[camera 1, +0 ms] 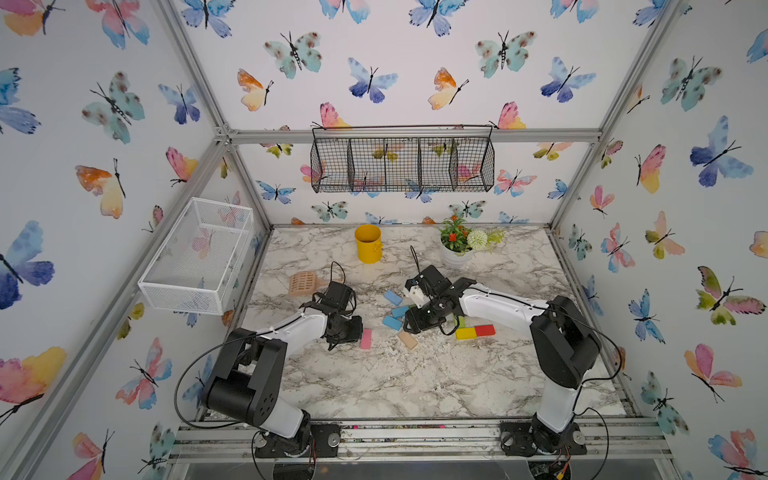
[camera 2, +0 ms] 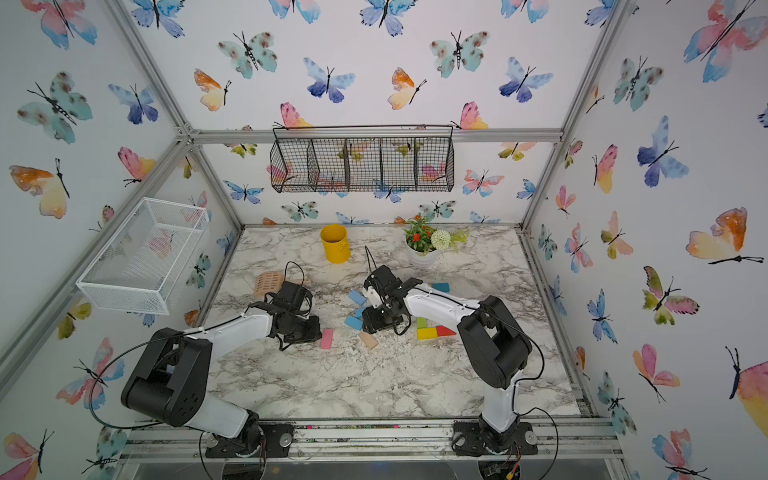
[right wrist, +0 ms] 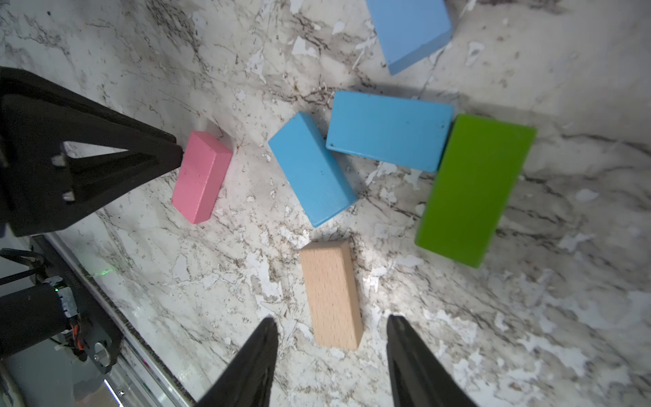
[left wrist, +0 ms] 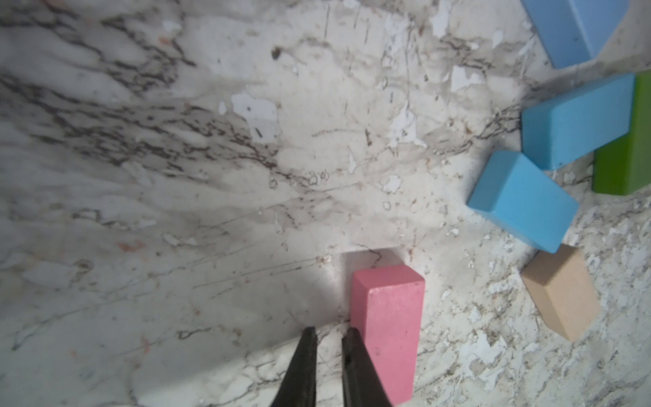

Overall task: Assemble the letter c with building blocks
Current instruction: Adjust the building block at the center of the board, then pick up the building block from the center of the board.

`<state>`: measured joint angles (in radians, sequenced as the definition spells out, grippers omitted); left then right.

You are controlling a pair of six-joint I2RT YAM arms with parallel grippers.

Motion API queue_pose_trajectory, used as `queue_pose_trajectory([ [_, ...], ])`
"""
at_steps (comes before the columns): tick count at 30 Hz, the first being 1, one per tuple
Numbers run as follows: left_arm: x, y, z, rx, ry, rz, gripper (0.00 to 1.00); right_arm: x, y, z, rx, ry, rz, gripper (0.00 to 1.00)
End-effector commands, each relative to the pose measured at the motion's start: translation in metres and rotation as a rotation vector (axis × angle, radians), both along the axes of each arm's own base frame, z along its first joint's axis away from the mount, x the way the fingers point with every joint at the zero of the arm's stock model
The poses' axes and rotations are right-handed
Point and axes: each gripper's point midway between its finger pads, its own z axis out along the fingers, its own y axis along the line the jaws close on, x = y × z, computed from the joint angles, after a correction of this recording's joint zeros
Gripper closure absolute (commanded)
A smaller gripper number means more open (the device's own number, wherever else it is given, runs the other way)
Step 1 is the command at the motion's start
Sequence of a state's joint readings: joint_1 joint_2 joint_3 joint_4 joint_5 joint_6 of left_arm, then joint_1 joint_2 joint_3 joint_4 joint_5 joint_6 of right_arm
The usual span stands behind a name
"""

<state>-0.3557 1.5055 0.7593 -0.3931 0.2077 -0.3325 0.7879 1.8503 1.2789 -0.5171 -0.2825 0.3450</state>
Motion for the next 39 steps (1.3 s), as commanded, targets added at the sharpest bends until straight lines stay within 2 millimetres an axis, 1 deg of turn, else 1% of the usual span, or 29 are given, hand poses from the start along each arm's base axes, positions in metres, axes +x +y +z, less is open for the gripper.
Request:
queue_pose_trajectory([
  [1, 0.000, 0.011, 0.013, 0.048, -0.035, 0.016, 0.79, -0.008, -0.013, -0.011, -0.085, -0.008, 0.026, 0.45],
  [4, 0.000, 0.015, 0.024, 0.043, -0.056, 0.030, 0.75, -0.011, -0.013, -0.015, -0.117, -0.016, 0.045, 0.43],
  [8, -0.002, 0.017, 0.039, 0.014, -0.084, 0.026, 0.71, -0.018, -0.004, -0.018, -0.131, -0.019, 0.079, 0.42],
  [14, -0.005, 0.009, 0.063, -0.103, -0.148, -0.021, 0.68, -0.019, 0.002, -0.027, -0.197, -0.028, 0.092, 0.41],
  [18, -0.003, 0.007, 0.077, -0.144, -0.189, -0.030, 0.68, -0.018, 0.005, -0.027, -0.213, -0.041, 0.077, 0.40],
  [21, -0.004, 0.006, 0.079, -0.160, -0.193, -0.037, 0.68, -0.019, 0.004, -0.032, -0.235, -0.040, 0.071, 0.40],
  [25, -0.004, 0.003, 0.082, -0.176, -0.202, -0.047, 0.68, -0.024, 0.007, -0.036, -0.239, -0.025, 0.082, 0.47],
  [31, -0.004, 0.003, 0.079, -0.181, -0.196, -0.049, 0.68, -0.025, 0.011, -0.037, -0.251, -0.032, 0.084, 0.46],
  [36, -0.004, 0.003, 0.080, -0.181, -0.202, -0.046, 0.67, -0.023, 0.010, -0.042, -0.295, -0.035, 0.082, 0.46],
  [37, -0.005, 0.003, 0.080, -0.181, -0.202, -0.047, 0.68, -0.023, 0.009, -0.043, -0.300, -0.035, 0.082, 0.47],
  [39, -0.005, 0.003, 0.080, -0.181, -0.201, -0.047, 0.68, -0.023, 0.008, -0.044, -0.315, -0.041, 0.081, 0.52],
])
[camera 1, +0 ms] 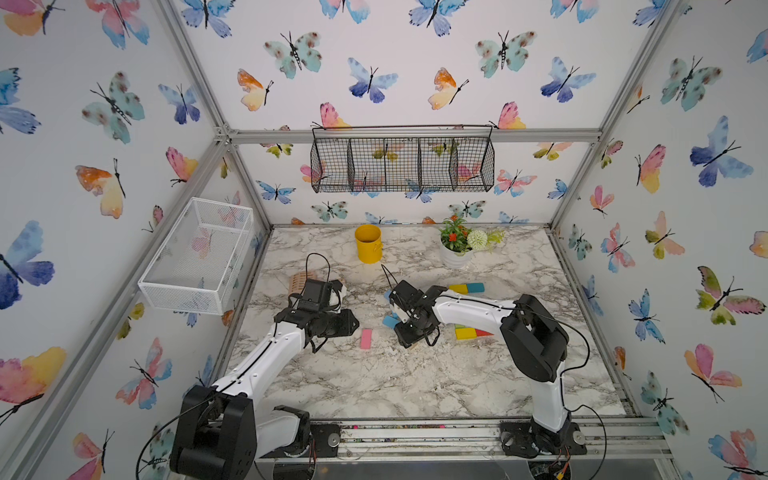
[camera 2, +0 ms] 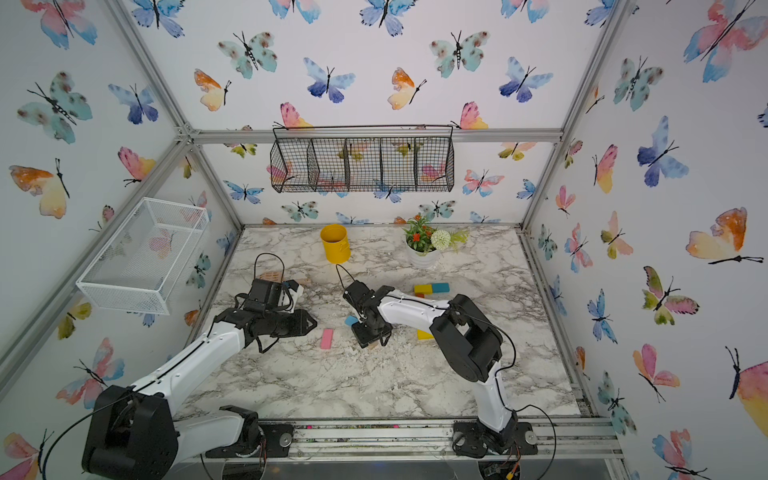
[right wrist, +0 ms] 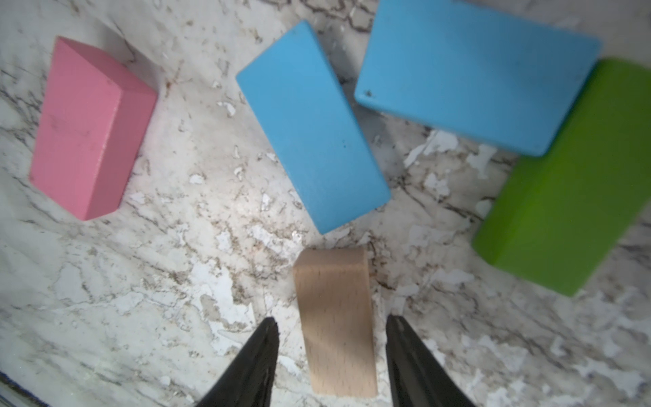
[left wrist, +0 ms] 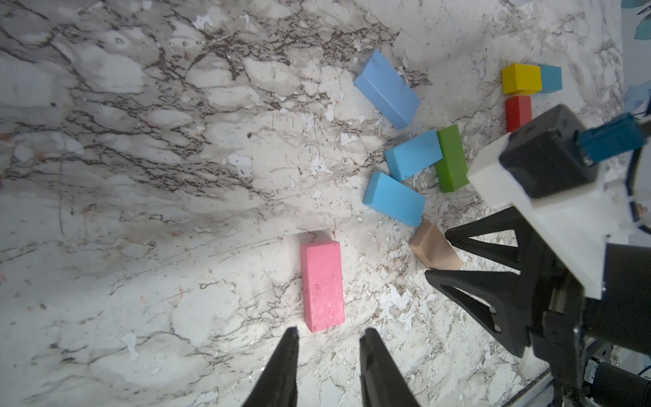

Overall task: Assemble the letter c with building blocks
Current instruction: Pick up the building block from the center of the board.

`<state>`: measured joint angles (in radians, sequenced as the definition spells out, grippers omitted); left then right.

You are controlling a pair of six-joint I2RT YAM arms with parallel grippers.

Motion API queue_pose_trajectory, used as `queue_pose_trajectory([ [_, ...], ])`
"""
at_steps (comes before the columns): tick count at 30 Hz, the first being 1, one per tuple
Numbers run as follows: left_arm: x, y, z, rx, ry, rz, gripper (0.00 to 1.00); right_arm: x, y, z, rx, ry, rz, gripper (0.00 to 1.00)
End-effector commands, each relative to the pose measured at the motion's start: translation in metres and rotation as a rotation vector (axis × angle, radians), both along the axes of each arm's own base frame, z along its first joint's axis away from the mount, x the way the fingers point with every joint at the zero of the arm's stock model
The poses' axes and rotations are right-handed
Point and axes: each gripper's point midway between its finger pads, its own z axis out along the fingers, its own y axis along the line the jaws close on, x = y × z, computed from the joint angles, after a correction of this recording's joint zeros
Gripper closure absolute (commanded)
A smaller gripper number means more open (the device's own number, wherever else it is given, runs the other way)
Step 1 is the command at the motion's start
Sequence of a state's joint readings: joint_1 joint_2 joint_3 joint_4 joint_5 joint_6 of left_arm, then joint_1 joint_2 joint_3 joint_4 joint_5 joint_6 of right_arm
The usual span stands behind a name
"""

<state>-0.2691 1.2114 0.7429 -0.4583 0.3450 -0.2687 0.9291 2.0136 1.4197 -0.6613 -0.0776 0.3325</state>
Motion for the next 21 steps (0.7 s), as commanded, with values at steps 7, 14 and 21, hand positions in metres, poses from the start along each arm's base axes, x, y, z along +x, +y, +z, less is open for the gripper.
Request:
queue_pose_trajectory([
  [7, -0.002, -0.001, 0.003, -0.017, -0.014, -0.017, 0.67, -0.002, -0.011, -0.011, -0.107, -0.009, 0.000, 0.55],
  [14, -0.001, -0.001, 0.003, -0.015, -0.015, -0.013, 0.62, -0.003, -0.010, -0.012, -0.104, -0.010, -0.002, 0.66],
  [21, -0.002, -0.007, 0.004, -0.045, -0.001, -0.032, 0.48, -0.003, 0.008, 0.016, 0.011, -0.021, 0.025, 0.78],
])
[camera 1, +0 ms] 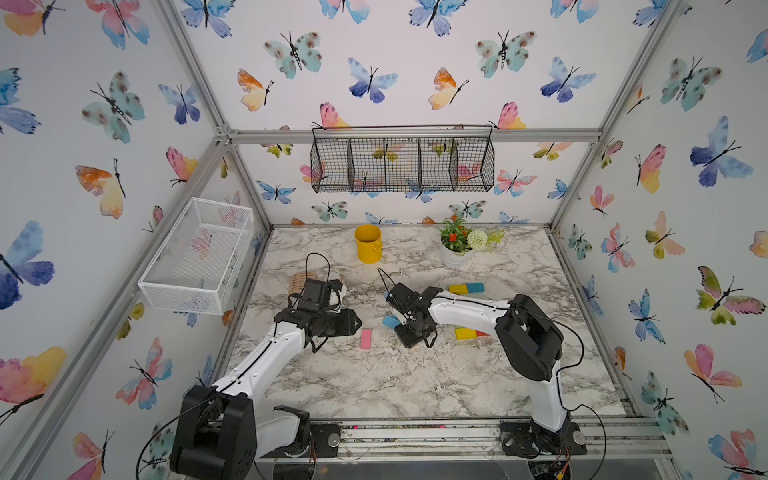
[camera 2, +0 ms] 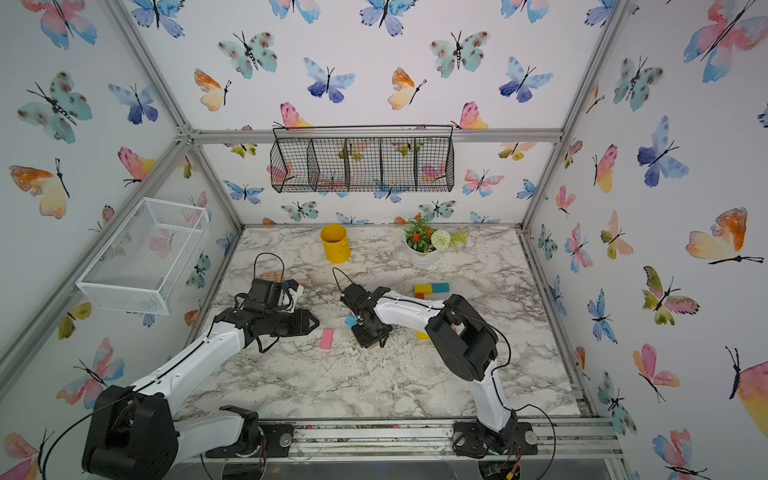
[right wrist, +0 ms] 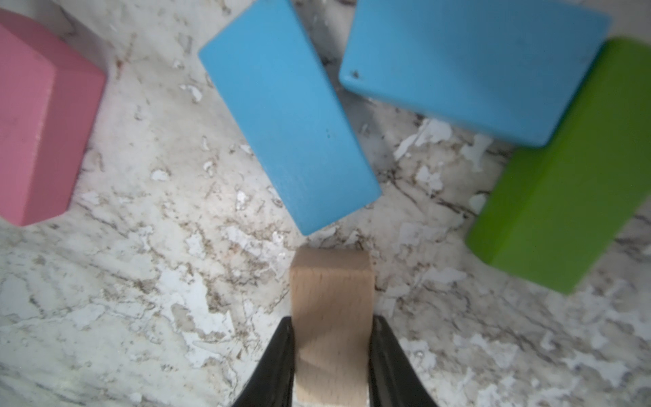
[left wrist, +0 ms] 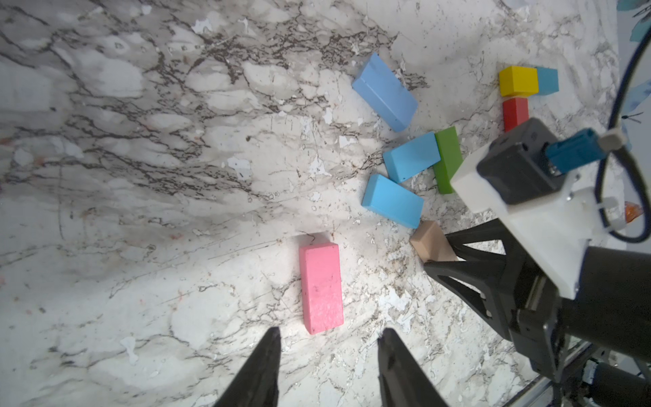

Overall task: Assemble the letter c with building blocks
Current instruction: Pick up the building block from the center of the board.

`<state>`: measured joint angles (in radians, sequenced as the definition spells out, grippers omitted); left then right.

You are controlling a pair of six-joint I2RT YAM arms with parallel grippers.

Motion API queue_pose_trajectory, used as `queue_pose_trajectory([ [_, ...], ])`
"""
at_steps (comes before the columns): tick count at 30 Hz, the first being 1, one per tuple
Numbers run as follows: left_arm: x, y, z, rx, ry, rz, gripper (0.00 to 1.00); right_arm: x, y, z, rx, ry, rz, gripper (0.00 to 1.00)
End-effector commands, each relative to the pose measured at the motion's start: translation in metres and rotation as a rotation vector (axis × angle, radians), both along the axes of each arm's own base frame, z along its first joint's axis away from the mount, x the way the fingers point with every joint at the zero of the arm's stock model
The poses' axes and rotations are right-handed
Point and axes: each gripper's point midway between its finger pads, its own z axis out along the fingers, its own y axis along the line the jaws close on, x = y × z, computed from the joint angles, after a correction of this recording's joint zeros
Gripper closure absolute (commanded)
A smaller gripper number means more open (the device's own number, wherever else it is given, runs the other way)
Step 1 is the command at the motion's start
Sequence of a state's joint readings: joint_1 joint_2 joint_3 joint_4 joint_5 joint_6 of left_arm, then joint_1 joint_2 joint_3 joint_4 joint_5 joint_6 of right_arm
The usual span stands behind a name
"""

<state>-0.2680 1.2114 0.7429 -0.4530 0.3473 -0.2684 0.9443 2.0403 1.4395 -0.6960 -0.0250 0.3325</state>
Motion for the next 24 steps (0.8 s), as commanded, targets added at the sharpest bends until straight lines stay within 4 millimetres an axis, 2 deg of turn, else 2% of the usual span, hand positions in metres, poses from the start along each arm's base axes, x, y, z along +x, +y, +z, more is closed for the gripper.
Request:
queue_pose_trajectory([
  [1, -0.004, -0.011, 0.005, -0.064, 0.008, -0.045, 0.47, -0.003, 0.016, 0.028, 0.099, -0.004, 0.028, 0.78],
  [5, -0.005, -0.016, 0.010, -0.121, 0.026, -0.026, 0.44, -0.005, 0.030, 0.048, 0.189, 0.002, 0.047, 0.79],
  [14, -0.011, -0.038, 0.043, -0.312, 0.023, -0.037, 0.39, -0.009, 0.057, 0.064, 0.338, 0.051, 0.050, 0.79],
  [16, -0.011, -0.041, 0.047, -0.334, 0.030, -0.037, 0.41, -0.007, 0.062, 0.071, 0.375, 0.054, 0.042, 0.78],
  [18, -0.010, -0.040, 0.047, -0.345, 0.045, -0.012, 0.47, -0.006, 0.067, 0.078, 0.414, 0.055, 0.033, 0.78],
  [24, -0.007, -0.040, 0.049, -0.387, 0.076, 0.065, 0.52, -0.004, 0.078, 0.097, 0.503, 0.049, 0.026, 0.77],
])
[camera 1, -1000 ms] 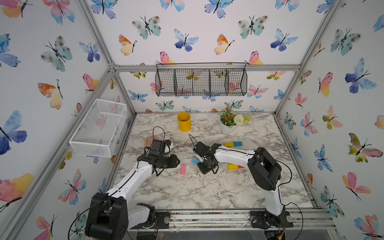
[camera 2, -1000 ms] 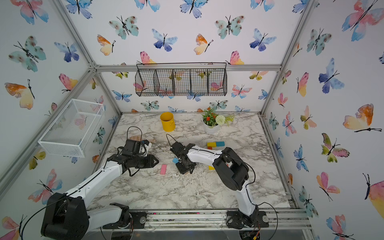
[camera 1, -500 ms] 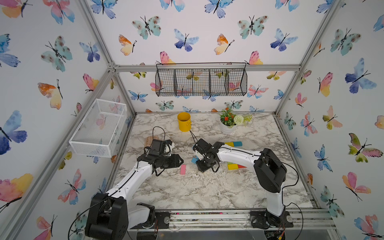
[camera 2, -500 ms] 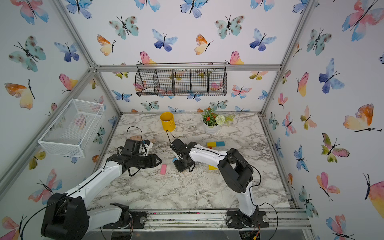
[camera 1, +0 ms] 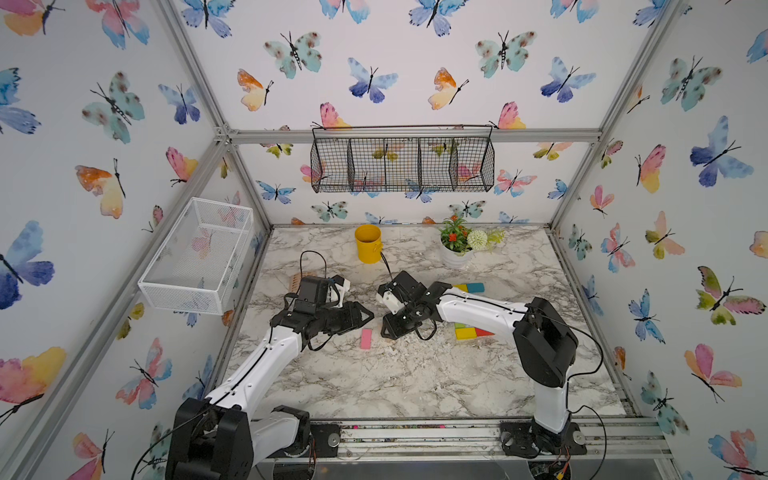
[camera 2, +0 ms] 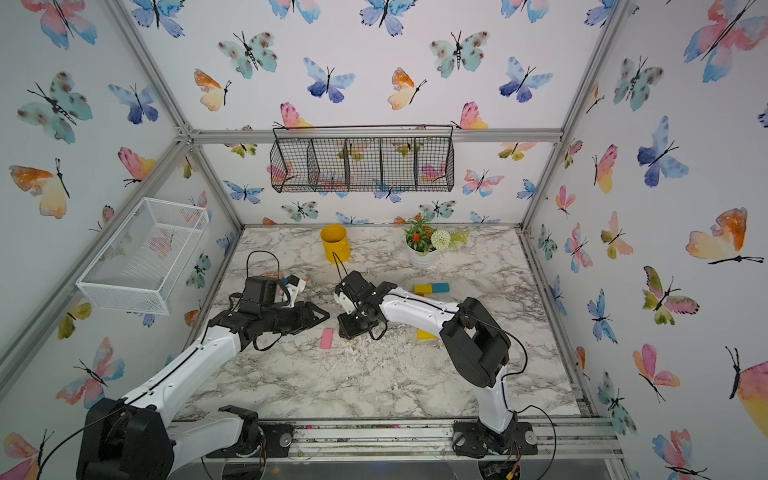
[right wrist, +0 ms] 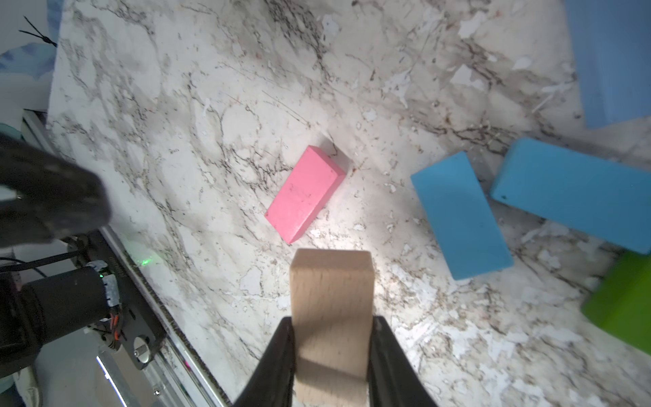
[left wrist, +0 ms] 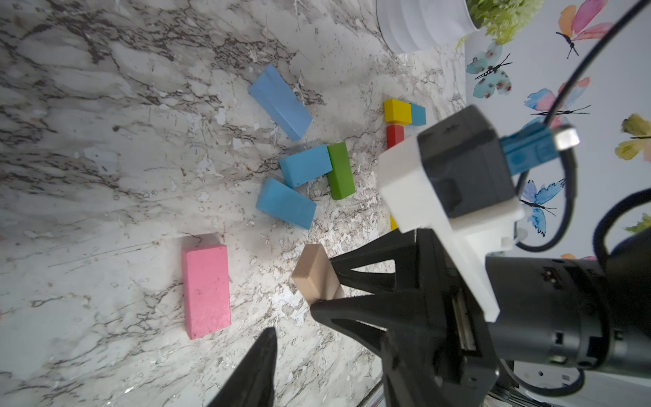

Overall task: Assemble the letter c with building blocks
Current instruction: Pick up the building block from the center of the board.

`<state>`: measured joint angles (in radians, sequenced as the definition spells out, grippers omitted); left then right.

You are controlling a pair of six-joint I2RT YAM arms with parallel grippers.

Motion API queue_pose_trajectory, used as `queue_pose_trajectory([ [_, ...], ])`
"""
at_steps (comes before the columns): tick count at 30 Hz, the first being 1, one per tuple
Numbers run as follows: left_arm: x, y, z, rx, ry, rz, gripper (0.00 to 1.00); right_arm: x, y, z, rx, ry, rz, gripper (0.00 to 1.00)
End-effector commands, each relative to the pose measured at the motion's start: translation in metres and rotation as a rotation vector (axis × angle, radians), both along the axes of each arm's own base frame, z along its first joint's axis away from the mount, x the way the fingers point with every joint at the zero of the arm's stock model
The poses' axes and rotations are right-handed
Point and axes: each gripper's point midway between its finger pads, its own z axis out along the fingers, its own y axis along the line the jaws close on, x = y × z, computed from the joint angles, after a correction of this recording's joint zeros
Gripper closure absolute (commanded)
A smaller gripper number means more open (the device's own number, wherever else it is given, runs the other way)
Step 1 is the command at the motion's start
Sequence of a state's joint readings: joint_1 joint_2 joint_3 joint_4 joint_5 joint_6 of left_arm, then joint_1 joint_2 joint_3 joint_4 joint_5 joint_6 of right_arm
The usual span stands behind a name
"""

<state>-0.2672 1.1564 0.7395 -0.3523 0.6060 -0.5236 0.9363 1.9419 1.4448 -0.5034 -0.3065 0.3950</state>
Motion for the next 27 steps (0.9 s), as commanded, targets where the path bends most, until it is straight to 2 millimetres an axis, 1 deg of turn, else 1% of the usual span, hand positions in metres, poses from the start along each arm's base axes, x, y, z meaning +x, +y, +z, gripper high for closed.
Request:
queue_pose_trajectory([
  [1, -0.001, -0.001, 0.005, -0.053, 0.026, 0.043, 0.54, 0.004, 0.014, 0.034, 0.117, -0.015, -0.012, 0.77],
  [5, -0.002, -0.004, 0.004, -0.080, 0.039, 0.052, 0.56, 0.005, 0.019, 0.043, 0.155, -0.013, -0.010, 0.77],
  [7, -0.002, -0.003, 0.001, -0.074, 0.040, 0.056, 0.56, 0.005, 0.021, 0.047, 0.176, -0.010, -0.007, 0.77],
  [12, -0.005, -0.008, 0.005, -0.095, 0.009, 0.028, 0.55, 0.001, 0.030, 0.054, 0.226, 0.014, 0.018, 0.77],
  [14, -0.005, -0.007, 0.002, -0.091, 0.020, 0.037, 0.56, -0.001, 0.031, 0.056, 0.238, 0.018, 0.026, 0.77],
  [15, -0.005, -0.006, 0.001, -0.090, 0.025, 0.046, 0.57, -0.001, 0.032, 0.057, 0.243, 0.021, 0.029, 0.77],
  [17, -0.004, -0.007, 0.000, -0.099, 0.026, 0.054, 0.63, -0.002, 0.034, 0.058, 0.251, 0.025, 0.038, 0.77],
  [18, -0.004, -0.008, -0.001, -0.106, 0.028, 0.054, 0.64, -0.003, 0.033, 0.059, 0.254, 0.026, 0.039, 0.77],
  [27, -0.005, -0.014, -0.007, -0.117, 0.047, 0.049, 0.66, -0.006, 0.035, 0.063, 0.275, 0.027, 0.057, 0.77],
])
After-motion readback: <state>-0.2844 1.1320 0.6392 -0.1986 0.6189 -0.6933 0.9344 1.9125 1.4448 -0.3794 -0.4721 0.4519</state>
